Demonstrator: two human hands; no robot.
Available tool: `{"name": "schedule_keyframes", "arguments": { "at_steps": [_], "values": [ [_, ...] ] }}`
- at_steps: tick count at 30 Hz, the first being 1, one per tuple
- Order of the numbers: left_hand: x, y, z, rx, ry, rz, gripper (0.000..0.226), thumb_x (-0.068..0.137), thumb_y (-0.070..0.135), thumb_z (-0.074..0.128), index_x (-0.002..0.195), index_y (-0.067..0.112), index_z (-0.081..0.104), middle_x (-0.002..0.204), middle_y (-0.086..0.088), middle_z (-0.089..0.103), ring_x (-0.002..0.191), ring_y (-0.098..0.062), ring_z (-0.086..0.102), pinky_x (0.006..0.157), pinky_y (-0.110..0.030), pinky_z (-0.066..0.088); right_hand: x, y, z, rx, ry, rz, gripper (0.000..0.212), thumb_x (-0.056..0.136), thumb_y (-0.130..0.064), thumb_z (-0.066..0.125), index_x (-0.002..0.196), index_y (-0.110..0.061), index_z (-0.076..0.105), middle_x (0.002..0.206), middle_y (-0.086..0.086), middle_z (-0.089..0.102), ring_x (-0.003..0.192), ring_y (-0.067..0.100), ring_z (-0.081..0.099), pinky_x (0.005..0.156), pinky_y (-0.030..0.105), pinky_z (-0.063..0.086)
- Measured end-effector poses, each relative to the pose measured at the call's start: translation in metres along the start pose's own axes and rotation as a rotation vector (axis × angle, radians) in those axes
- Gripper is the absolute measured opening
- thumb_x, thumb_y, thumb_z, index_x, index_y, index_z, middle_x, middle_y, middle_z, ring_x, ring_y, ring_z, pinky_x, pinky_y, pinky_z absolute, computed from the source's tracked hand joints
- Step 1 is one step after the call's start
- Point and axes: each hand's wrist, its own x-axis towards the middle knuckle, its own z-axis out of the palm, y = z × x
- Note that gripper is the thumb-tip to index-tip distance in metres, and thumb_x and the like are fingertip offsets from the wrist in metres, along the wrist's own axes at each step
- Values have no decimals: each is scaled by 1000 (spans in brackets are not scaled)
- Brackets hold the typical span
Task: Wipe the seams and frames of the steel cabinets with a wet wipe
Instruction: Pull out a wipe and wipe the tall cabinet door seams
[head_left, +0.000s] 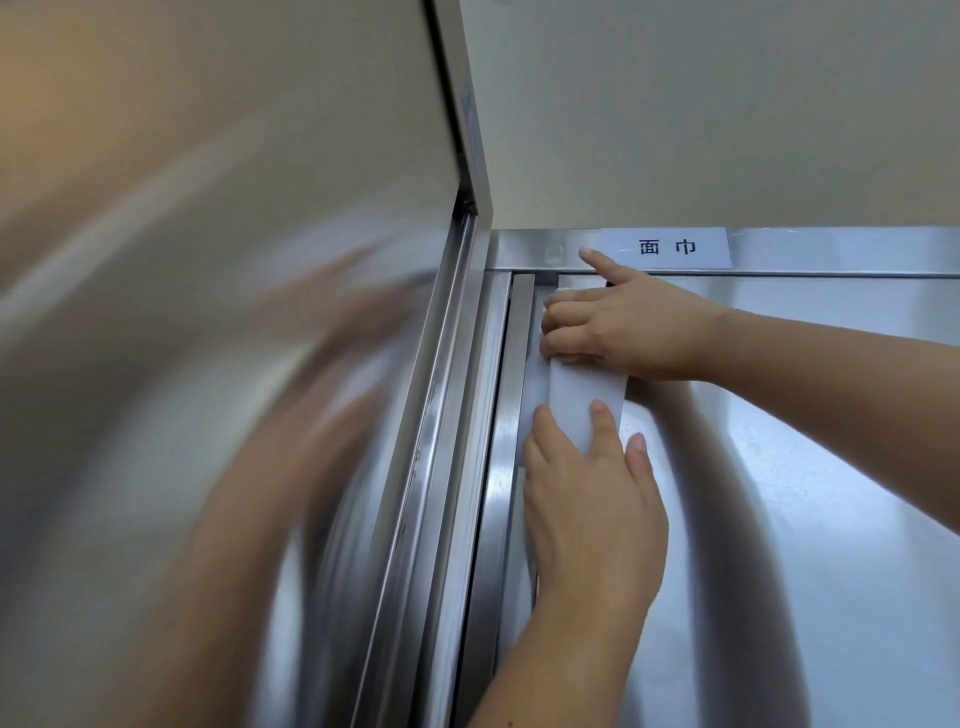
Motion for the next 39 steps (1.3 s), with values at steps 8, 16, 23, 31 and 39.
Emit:
{"name": "schedule_keyframes", "arguments": {
  "at_steps": [8,16,23,31,39],
  "values": [
    [-22,1,11,54,-38,-23,56,81,50,32,120,25,63,118,-24,56,104,-34,58,70,-36,55,-15,-17,-2,57,-31,-21,57,101,-37,15,104,-11,65,104,8,64,107,27,61,94,40,31],
    [-2,-12,17,-38,143,109,57,84,49,28,128,26,56,123,-21,50,114,-36,46,87,-42,48,0,3,-2,172,-94,-38,51,92,-42,31,102,-6,65,96,14,62,75,30,65,52,39,54],
    [-29,-16,27,28,196,115,53,82,47,37,124,25,60,122,-23,52,114,-34,42,82,-39,51,-15,-24,-2,165,-31,6,48,91,-37,33,109,-7,65,108,13,64,98,33,65,75,36,54],
    [-30,-15,26,19,225,92,54,81,46,39,125,24,59,123,-24,51,113,-31,35,81,-40,51,-8,-20,0,78,-7,10,42,90,-36,34,94,-10,67,94,12,65,90,26,65,86,36,36],
    [-89,-23,13,111,65,71,56,78,45,41,126,23,59,124,-30,49,106,-36,42,79,-41,51,-24,-78,-8,228,-5,26,41,93,-33,32,103,-12,66,98,18,61,79,33,62,86,36,31]
  ]
}}
